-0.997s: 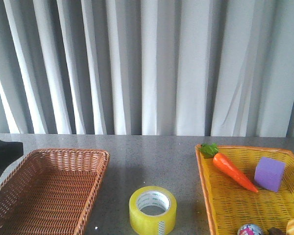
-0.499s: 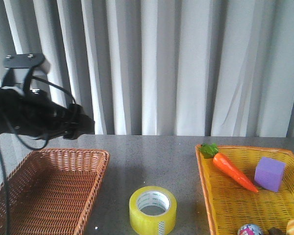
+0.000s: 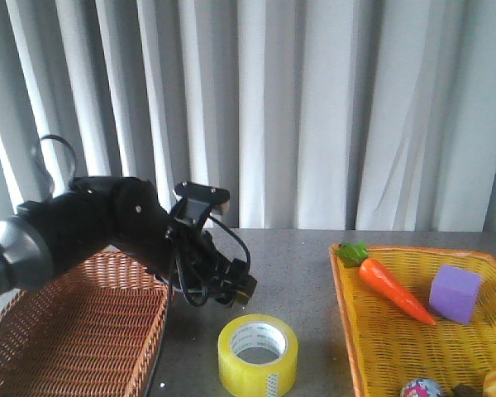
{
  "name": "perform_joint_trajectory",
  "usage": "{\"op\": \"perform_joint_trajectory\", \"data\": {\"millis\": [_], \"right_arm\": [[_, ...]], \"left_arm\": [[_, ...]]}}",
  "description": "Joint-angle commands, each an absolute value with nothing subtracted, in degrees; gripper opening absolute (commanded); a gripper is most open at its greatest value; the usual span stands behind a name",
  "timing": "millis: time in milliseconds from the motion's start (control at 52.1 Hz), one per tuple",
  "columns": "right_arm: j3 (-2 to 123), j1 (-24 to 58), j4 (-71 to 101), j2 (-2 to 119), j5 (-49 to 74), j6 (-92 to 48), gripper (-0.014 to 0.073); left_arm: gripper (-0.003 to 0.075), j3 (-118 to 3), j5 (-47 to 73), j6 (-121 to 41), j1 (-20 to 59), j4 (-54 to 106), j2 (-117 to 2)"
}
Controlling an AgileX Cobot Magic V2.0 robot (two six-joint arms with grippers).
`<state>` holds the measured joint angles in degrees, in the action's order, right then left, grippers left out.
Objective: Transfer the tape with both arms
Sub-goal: 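Reach the left gripper to the tape roll and grasp its rim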
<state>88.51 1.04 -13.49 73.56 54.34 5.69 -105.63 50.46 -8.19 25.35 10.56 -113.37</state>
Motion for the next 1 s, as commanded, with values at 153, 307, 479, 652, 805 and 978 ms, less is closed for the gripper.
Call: {"op": "perform_joint_trajectory", "data": {"millis": [153,307,479,652,805,978], "right_arm": [[90.0,0.6,-14.4,72.1,51.1,5.7,-0.0008],[90.0,0.6,-14.4,72.1,51.1,5.7,-0.0008],[90.0,0.6,-14.4,72.1,51.1,5.7,-0.0008],[90.0,0.6,-14.4,72.1,51.1,5.7,-0.0008],[90.0,0.6,-14.4,72.1,51.1,5.7,-0.0008],[90.0,0.6,-14.4,72.1,51.0,5.7,-0.0008]], "left_arm": [[0.0555,-107.7,49.2,-5.8,25.8,9.2,-115.1],[0.0555,-107.7,49.3,-5.1,25.8,9.3,-116.6],[0.0555,-107.7,49.2,-5.1,25.8,9.7,-117.7],[0.0555,-107.8,48.6,-5.0,25.8,9.7,-118.4],[0.0554,-107.8,47.2,-5.0,25.8,10.9,-119.5],[0.0552,-107.8,45.9,-5.0,25.8,14.3,-120.4]]}}
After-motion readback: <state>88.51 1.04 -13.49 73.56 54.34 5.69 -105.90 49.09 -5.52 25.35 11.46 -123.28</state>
